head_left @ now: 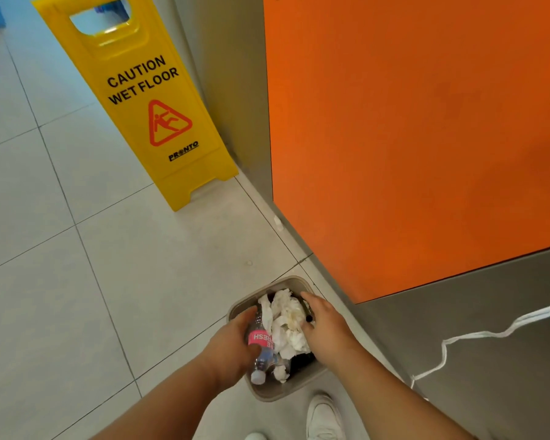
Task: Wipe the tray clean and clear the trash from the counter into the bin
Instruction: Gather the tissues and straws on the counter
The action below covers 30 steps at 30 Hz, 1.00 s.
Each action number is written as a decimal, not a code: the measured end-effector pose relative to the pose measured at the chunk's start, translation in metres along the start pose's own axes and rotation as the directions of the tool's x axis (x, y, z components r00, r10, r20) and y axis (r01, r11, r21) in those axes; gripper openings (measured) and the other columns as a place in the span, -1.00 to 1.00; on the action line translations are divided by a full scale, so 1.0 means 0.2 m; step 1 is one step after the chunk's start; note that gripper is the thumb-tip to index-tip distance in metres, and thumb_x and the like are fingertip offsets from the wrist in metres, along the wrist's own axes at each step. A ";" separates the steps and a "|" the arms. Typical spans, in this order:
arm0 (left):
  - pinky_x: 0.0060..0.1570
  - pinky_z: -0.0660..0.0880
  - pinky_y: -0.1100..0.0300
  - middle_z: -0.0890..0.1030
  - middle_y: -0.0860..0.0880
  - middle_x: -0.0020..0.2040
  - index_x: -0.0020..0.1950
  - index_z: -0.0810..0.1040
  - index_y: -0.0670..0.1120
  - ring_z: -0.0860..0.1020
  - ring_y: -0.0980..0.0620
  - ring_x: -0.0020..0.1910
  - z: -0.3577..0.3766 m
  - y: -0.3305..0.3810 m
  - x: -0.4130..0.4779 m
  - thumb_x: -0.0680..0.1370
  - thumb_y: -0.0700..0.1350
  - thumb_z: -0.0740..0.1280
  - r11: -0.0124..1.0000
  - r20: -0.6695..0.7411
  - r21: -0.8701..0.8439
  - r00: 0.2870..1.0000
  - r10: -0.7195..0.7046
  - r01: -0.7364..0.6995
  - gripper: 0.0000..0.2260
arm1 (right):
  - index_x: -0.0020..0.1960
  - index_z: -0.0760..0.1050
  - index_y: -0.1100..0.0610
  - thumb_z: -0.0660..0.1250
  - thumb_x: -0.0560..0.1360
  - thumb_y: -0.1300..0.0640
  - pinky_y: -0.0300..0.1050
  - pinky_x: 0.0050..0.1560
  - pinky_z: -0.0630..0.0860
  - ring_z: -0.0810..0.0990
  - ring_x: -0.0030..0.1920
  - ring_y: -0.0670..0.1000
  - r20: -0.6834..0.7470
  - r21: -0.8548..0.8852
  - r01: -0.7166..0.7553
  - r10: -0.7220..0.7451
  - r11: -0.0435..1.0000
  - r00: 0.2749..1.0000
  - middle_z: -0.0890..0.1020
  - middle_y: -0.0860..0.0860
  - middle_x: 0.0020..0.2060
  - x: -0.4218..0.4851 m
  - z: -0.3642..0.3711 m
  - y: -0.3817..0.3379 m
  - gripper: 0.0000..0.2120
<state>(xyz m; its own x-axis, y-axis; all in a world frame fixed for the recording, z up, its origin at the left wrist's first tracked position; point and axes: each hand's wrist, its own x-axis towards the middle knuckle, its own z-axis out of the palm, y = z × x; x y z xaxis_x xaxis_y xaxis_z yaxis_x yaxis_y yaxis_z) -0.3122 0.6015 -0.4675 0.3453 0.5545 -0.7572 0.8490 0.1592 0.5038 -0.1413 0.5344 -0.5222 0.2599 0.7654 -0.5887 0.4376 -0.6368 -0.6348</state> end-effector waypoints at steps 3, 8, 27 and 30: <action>0.27 0.34 0.29 0.34 0.04 0.44 0.51 0.15 0.01 0.37 0.07 0.35 -0.05 0.03 -0.06 0.49 -0.24 0.29 0.999 -0.044 0.012 0.999 0.030 -0.030 -0.37 | 0.47 0.22 -0.07 0.21 0.55 0.25 -0.23 0.29 0.34 0.39 0.29 -0.11 0.015 0.039 0.032 -0.032 0.999 0.999 0.30 -0.12 0.39 -0.07 -0.04 -0.03 -0.46; 0.20 0.31 0.36 0.36 0.13 0.39 0.49 0.18 0.00 0.38 0.15 0.29 -0.15 0.17 -0.21 0.52 -0.26 0.28 0.993 -0.074 0.033 0.991 0.114 -0.112 -0.42 | 0.41 0.31 -0.10 0.16 0.55 0.29 -0.18 0.25 0.45 0.48 0.19 -0.20 0.010 0.126 0.049 -0.051 0.991 0.999 0.43 -0.12 0.27 -0.22 -0.13 -0.13 -0.50; 0.12 0.37 0.37 0.53 0.11 0.18 0.33 0.39 0.08 0.50 0.16 0.15 -0.59 0.68 -1.01 0.55 -0.18 0.27 0.927 -0.180 0.175 0.915 0.362 -0.332 -0.63 | 0.07 0.49 -0.12 0.23 0.56 0.22 -0.29 -0.11 0.51 0.58 -0.02 0.02 -0.159 0.221 0.218 -0.186 0.951 0.970 0.57 -0.10 0.01 -1.05 -0.83 -0.88 -0.75; -0.09 0.38 0.53 0.59 0.13 0.08 0.16 0.44 0.17 0.54 0.24 0.01 -0.67 0.78 -1.18 0.56 -0.20 0.24 0.899 -0.167 0.180 0.888 0.429 -0.400 -0.71 | -0.01 0.51 -0.17 0.26 0.55 0.21 -0.26 0.08 0.53 0.58 0.01 -0.06 -0.208 0.233 0.275 -0.228 0.933 0.951 0.59 -0.12 -0.03 -1.28 -0.99 -1.00 -0.75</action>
<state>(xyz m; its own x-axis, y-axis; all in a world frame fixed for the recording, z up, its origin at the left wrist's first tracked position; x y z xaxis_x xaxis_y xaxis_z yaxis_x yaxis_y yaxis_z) -0.3147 0.6047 -0.1533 0.6039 0.6972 -0.3864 0.6967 -0.2261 0.6808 -0.1245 0.4853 -0.1449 0.3267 0.8926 -0.3108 0.2795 -0.4054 -0.8704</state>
